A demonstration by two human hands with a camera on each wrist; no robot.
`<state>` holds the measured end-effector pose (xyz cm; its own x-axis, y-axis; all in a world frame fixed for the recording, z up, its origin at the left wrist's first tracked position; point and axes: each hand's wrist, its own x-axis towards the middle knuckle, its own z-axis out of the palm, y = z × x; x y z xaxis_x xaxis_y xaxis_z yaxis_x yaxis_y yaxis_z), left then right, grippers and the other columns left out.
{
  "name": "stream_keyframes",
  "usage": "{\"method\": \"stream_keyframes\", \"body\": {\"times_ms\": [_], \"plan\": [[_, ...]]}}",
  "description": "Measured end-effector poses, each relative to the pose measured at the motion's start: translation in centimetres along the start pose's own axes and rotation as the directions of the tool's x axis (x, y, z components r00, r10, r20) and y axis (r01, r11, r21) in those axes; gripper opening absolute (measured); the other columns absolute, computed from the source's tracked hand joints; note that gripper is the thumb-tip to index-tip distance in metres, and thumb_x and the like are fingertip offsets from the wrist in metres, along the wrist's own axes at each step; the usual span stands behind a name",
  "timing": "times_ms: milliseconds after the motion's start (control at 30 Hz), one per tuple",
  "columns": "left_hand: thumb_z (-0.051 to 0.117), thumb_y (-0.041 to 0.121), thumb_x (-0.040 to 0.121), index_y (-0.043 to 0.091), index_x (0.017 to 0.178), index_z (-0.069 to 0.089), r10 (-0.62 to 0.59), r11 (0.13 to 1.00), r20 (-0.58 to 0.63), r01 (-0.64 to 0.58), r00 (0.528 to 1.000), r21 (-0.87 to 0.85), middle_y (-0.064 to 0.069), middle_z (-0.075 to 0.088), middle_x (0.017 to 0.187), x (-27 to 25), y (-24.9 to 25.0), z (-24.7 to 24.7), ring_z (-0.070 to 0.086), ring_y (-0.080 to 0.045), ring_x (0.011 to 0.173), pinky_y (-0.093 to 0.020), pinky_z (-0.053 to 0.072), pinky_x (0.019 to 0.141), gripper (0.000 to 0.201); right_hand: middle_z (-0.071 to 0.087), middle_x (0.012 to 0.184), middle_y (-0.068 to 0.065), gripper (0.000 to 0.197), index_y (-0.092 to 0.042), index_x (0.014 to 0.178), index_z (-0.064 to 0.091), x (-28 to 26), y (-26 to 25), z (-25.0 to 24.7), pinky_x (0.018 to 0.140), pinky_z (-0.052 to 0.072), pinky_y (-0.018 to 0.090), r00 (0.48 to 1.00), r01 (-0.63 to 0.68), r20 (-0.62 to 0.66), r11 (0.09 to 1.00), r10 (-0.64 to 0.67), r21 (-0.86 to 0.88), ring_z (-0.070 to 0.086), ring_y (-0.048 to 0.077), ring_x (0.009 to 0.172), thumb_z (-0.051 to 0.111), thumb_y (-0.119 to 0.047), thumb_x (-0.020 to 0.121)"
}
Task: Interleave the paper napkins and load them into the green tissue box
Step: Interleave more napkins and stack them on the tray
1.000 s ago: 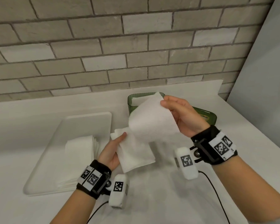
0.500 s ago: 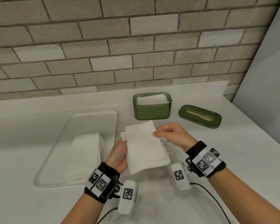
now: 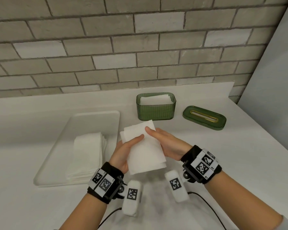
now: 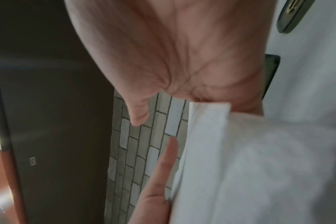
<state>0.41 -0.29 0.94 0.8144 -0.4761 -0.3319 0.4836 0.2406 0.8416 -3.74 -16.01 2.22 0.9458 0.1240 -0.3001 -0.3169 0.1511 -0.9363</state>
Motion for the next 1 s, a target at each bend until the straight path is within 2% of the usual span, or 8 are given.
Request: {"method": "stream_keyframes", "body": {"times_ms": [133,233,400,567,667,800,900,1000], "plan": [[0.062,0.003,0.09,-0.003,0.126,0.061,-0.024,0.999,-0.092,0.019,0.995,-0.049,-0.021,0.072,0.115,0.1,0.6,-2.2,0.071,-0.033,0.102,-0.043,0.062,0.079,0.037,0.063,0.118,0.009,0.051,-0.019,0.127,0.052,-0.9,-1.8,-3.1,0.094,0.052,0.038,0.976,0.0,-0.218,0.995,-0.021,-0.095,0.066,0.024,0.101,0.048,-0.056,0.092],[0.058,0.005,0.092,0.003,0.115,0.065,-0.048,0.99,-0.137,0.029,0.989,-0.142,-0.016,0.076,0.101,-0.8,1.8,-5.3,0.076,-0.027,0.083,-0.041,0.063,0.071,0.025,0.061,0.123,0.014,0.05,-0.013,0.122,0.059,-2.0,-2.0,-7.9,0.095,0.049,0.038,0.922,-0.095,-0.386,0.957,-0.019,-0.275,0.063,0.023,0.103,0.056,-0.052,0.091],[0.056,0.011,0.091,0.008,0.117,0.063,-0.026,0.989,-0.246,-0.011,0.969,-0.145,-0.013,0.073,0.105,-2.4,3.9,-10.9,0.071,-0.028,0.09,-0.04,0.061,0.076,0.027,0.066,0.115,0.001,0.025,-0.013,0.11,0.07,-5.0,1.0,-14.1,0.084,0.042,0.021,0.897,-0.316,-0.441,0.695,-0.003,-0.646,0.058,0.016,0.109,0.067,-0.028,0.089],[0.061,0.015,0.09,0.013,0.115,0.06,-0.02,1.0,-0.317,0.013,0.948,-0.026,-0.009,0.071,0.099,-2.3,4.4,-12.7,0.07,-0.023,0.076,-0.031,0.058,0.057,0.025,0.052,0.133,-0.001,0.053,-0.021,0.123,0.061,-5.8,3.6,-14.7,0.098,0.034,0.022,0.878,-0.463,-0.462,0.461,0.124,-0.757,0.047,0.014,0.118,0.076,-0.044,0.078],[0.066,0.019,0.09,0.033,0.134,0.048,0.063,0.992,-0.33,-0.022,0.942,0.128,-0.01,0.068,0.12,-1.6,3.7,-12.0,0.067,-0.024,0.088,-0.033,0.051,0.063,0.05,0.043,0.134,0.003,0.081,-0.018,0.134,0.05,-4.9,3.8,-13.0,0.106,0.036,0.031,0.855,-0.512,-0.504,0.343,0.122,-0.787,0.041,0.022,0.127,0.073,-0.062,0.071],[0.074,0.016,0.086,0.035,0.13,0.054,0.172,0.965,-0.265,-0.108,0.949,0.238,-0.006,0.067,0.122,-1.3,2.5,-9.5,0.071,-0.021,0.094,-0.025,0.056,0.061,0.052,0.047,0.124,0.006,0.074,-0.013,0.124,0.048,-3.0,3.9,-10.8,0.094,0.044,0.032,0.843,-0.537,-0.519,0.17,0.143,-0.826,0.049,0.023,0.114,0.073,-0.06,0.072],[0.073,0.007,0.085,0.013,0.114,0.071,0.211,0.946,-0.194,-0.15,0.958,0.288,-0.006,0.073,0.11,-1.4,1.7,-7.0,0.073,-0.01,0.073,-0.018,0.055,0.056,0.029,0.051,0.108,0.003,0.053,-0.015,0.105,0.046,-2.3,3.5,-9.8,0.075,0.044,0.026,0.846,-0.531,-0.508,0.179,0.161,-0.828,0.052,0.02,0.096,0.076,-0.046,0.075],[0.075,0.005,0.082,0.007,0.107,0.076,0.192,0.947,-0.147,-0.145,0.97,0.286,-0.005,0.075,0.109,-1.1,0.3,-5.8,0.073,-0.012,0.077,-0.018,0.056,0.062,0.026,0.051,0.1,0.002,0.05,-0.014,0.099,0.046,-1.9,3.7,-9.8,0.059,0.04,0.022,0.84,-0.542,-0.518,0.289,0.161,-0.789,0.052,0.02,0.091,0.082,-0.034,0.071]]}}
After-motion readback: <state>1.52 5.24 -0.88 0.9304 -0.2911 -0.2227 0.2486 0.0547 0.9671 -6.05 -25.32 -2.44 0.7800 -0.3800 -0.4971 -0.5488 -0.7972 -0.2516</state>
